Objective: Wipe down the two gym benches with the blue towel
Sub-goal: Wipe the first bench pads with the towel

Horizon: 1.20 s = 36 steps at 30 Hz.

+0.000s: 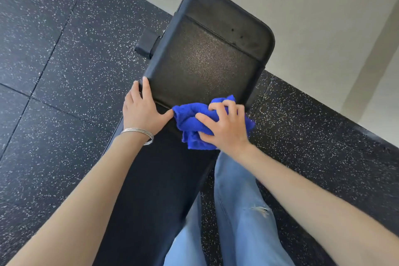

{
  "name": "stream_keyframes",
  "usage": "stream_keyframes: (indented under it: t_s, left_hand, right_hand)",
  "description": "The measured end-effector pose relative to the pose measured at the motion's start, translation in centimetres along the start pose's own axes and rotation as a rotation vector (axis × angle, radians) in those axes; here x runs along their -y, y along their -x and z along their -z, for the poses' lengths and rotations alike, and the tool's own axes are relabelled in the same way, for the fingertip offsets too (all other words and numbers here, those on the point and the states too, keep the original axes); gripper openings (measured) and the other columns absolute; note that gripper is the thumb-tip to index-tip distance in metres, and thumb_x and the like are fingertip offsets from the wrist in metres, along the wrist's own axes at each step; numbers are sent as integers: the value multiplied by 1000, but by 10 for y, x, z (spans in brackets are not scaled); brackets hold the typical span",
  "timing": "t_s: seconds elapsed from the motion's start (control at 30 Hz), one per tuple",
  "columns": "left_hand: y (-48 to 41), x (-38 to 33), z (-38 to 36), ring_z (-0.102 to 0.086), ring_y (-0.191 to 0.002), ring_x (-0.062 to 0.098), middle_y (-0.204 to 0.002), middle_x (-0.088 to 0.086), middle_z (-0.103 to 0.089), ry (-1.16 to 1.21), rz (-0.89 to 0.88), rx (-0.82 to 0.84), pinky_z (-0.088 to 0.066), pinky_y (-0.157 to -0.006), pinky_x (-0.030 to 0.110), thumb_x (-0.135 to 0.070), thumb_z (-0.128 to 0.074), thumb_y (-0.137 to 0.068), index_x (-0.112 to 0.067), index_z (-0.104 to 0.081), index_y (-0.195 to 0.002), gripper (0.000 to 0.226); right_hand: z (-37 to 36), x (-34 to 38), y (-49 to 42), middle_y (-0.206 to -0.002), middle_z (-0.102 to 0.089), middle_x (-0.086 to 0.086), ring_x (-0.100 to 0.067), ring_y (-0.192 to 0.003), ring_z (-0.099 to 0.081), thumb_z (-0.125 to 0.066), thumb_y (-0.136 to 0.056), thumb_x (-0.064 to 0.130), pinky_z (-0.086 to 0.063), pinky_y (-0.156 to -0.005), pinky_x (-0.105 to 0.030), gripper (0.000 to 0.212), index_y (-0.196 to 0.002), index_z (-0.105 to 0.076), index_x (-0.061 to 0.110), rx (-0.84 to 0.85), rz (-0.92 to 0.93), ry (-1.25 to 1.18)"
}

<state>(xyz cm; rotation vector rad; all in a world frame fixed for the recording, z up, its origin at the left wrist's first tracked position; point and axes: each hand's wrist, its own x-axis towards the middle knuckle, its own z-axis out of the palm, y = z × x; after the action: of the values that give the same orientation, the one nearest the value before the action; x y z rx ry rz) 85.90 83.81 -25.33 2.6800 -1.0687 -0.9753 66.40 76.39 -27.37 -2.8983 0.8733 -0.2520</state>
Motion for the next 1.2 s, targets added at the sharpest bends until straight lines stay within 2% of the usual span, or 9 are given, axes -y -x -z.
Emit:
stream_keyframes:
  t_s: [0.07, 0.2, 0.27, 0.43, 0.6, 0.7, 0.87, 1.1, 1.2]
  left_hand:
    - [-1, 1, 0, -18, -140, 39, -155, 20, -14, 0, 1, -1, -19, -115, 47, -46, -69, -77, -10, -8, -150, 103]
    - [-8, -1, -2, -18, -140, 39, -154, 20, -17, 15, 2, -32, -17, -116, 46, -45, -64, -81, -9, -9, -150, 96]
    - [-13, -8, -4, -18, -141, 38, -154, 21, -17, 20, 18, -53, -17, -116, 46, -45, -63, -82, -8, -10, -150, 94]
    - [-27, -34, -3, -20, -139, 38, -153, 19, -18, 10, 85, -94, -19, -114, 51, -49, -61, -81, -11, -11, -150, 93]
    - [-39, -55, -5, -19, -140, 37, -154, 15, -17, 8, 171, -109, -17, -113, 57, -56, -60, -80, -15, -11, -150, 94]
    - [-42, -60, -6, -19, -140, 36, -154, 14, -18, 13, 206, -127, -17, -113, 56, -57, -59, -79, -14, -13, -150, 95]
    - [-41, -56, -6, -22, -140, 34, -155, 11, -21, 9, 204, -152, -20, -114, 50, -56, -58, -81, -13, -13, -150, 93]
    - [-28, -45, -3, -25, -139, 34, -153, 11, -25, 34, 256, -144, -24, -114, 48, -55, -58, -81, -11, -13, -150, 93]
    - [-18, -34, -7, -27, -138, 35, -152, 11, -28, 20, 273, -148, -25, -113, 49, -55, -59, -81, -9, -15, -149, 93]
  right_hand:
    - [2, -30, -18, -91, -67, -1, -30, -86, -57, -67, -65, 35, -41, -66, -39, 19, -84, -70, 30, -25, 74, 17]
    - [7, -90, -60, -113, -61, -7, -36, -101, -50, -61, -77, 41, -41, -76, -44, 30, -103, -67, 28, 13, -415, 54]
    - [10, -114, -79, -120, -55, -8, -36, -105, -48, -51, -83, 46, -39, -79, -44, 35, -111, -63, 29, 84, -493, 94]
    - [3, -130, -109, -120, -55, -10, -38, -105, -46, -50, -86, 44, -35, -80, -44, 32, -110, -63, 28, 88, -368, 107]
    - [-8, -117, -186, -129, -49, -10, -36, -107, -44, -41, -90, 48, -32, -83, -42, 38, -121, -56, 32, 152, -206, 115]
    - [-21, -101, -251, -135, -42, -8, -35, -111, -42, -42, -90, 51, -32, -88, -43, 41, -127, -48, 36, 245, -66, 115]
    - [-31, -89, -310, -133, -43, -6, -37, -113, -41, -47, -83, 54, -31, -93, -47, 43, -123, -50, 37, 478, 134, 85]
    - [1, -168, -180, -108, -61, -12, -40, -90, -53, -60, -74, 40, -41, -74, -43, 32, -100, -69, 23, 148, 75, -39]
    - [7, -195, -129, -104, -61, -16, -41, -87, -53, -61, -76, 35, -43, -74, -46, 27, -96, -70, 20, 82, -2, -10]
